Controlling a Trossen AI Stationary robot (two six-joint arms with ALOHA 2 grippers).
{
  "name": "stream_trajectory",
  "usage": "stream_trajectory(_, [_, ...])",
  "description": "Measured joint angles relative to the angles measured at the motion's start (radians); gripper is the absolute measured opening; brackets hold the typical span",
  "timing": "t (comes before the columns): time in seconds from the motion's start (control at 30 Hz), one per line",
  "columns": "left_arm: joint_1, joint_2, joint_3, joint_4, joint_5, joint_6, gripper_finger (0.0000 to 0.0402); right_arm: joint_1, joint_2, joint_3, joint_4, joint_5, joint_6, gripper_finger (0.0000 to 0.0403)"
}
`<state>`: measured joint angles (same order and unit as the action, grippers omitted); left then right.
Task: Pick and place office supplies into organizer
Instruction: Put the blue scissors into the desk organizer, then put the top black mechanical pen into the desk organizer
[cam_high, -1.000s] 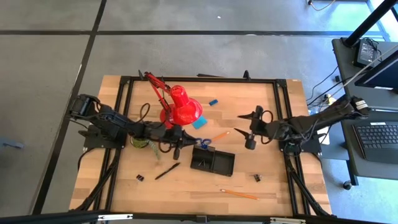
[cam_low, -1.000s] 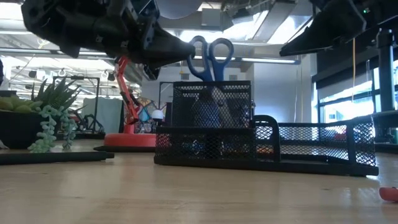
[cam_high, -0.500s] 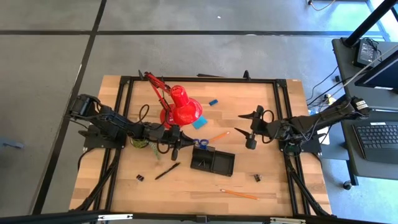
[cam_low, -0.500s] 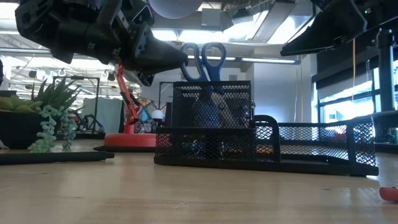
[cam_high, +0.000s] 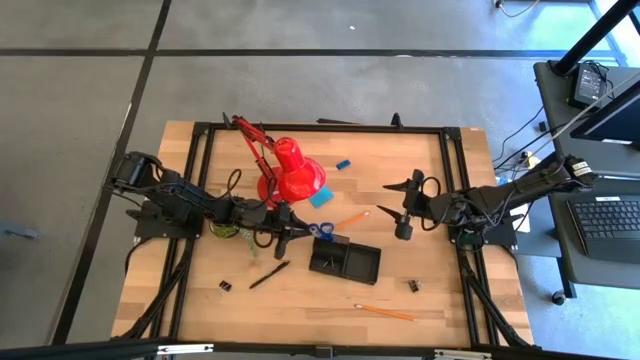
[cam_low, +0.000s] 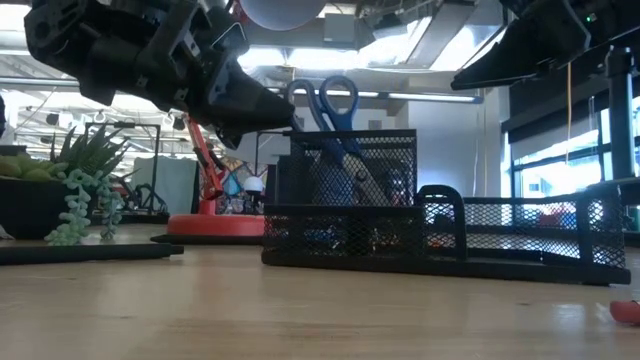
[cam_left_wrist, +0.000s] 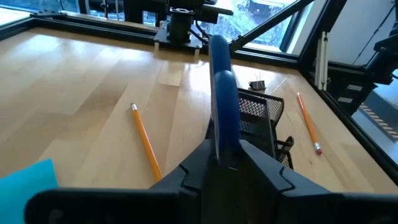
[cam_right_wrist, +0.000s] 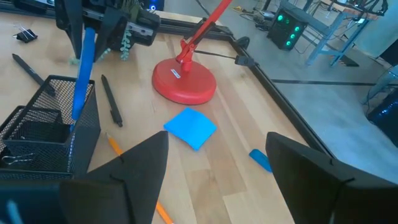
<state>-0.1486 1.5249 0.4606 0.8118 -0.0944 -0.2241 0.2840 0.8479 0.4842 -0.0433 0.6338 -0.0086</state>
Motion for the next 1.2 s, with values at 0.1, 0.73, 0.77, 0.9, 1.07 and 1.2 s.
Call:
stream_trajectory(0.1, [0.0,0.0,0.0,0.003,0.0,0.001,0.0084,0.0,0.0,0.0,0.0,0.0,0.0,0.0273])
stream_trajectory(0.73, [0.001,-0.255,0.001,-0.217,0.066,0.021,0.0135,0.0,0.0,0.0,-0.005,0.0,0.0,0.0273])
stream_trajectory(0.77, [0.001,-0.278,0.001,-0.228,0.064,0.034,0.0135,0.0,0.0,0.0,-0.005,0.0,0.0,0.0273])
stream_trajectory(0.9, [0.001,-0.347,0.002,-0.271,0.058,0.085,0.0135,0.0,0.0,0.0,-0.005,0.0,-0.029,0.0273])
stream_trajectory(1.07, [0.001,-0.388,0.002,-0.314,0.042,0.176,0.0132,0.0,0.001,0.0,-0.005,0.0,-0.078,0.0273])
stream_trajectory(1.2, [0.001,-0.391,0.002,-0.316,-0.029,0.255,0.0132,0.0,0.001,0.0,-0.008,-0.005,-0.053,0.0273])
